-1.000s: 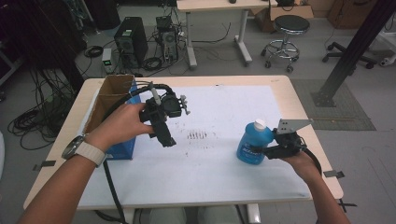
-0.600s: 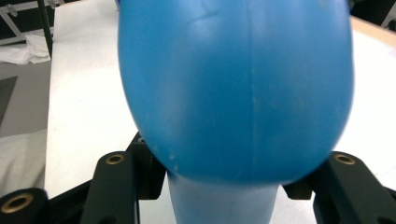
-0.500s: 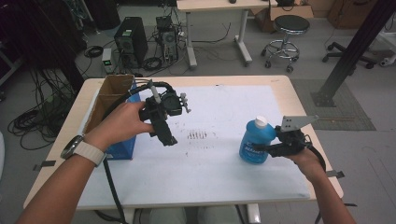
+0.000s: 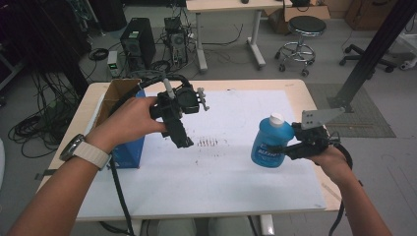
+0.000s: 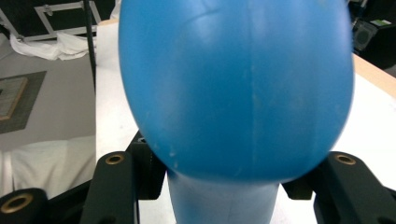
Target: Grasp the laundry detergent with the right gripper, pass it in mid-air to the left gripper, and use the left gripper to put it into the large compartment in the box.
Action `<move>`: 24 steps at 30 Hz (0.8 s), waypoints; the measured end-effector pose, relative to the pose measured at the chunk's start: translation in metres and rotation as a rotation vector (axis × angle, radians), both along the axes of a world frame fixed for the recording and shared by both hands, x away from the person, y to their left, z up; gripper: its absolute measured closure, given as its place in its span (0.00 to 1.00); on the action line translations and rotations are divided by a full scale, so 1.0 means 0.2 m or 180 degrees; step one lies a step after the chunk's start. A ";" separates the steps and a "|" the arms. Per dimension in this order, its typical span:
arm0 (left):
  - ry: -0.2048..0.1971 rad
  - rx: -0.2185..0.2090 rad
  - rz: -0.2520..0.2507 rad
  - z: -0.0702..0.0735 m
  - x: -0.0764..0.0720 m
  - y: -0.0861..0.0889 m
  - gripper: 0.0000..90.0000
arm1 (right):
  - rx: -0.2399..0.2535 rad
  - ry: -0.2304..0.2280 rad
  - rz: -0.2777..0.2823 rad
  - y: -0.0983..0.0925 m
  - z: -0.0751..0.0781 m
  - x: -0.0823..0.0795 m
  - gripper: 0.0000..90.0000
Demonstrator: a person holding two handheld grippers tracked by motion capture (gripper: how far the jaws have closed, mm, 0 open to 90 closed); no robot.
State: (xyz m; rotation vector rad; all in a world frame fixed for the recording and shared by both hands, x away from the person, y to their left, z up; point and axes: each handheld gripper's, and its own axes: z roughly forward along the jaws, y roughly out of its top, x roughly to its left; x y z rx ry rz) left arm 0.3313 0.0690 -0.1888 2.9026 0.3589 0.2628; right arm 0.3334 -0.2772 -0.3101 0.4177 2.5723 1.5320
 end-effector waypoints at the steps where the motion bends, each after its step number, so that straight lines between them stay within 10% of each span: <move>1: -0.0002 0.0007 -0.0014 0.01 0.00 0.00 0.06 | 0.0004 0.0000 0.0015 0.01 0.02 0.00 0.50; 24: -0.0040 0.0029 -0.0155 0.15 -0.07 -0.05 0.06 | -0.0084 0.0004 0.0578 0.24 0.19 0.01 0.49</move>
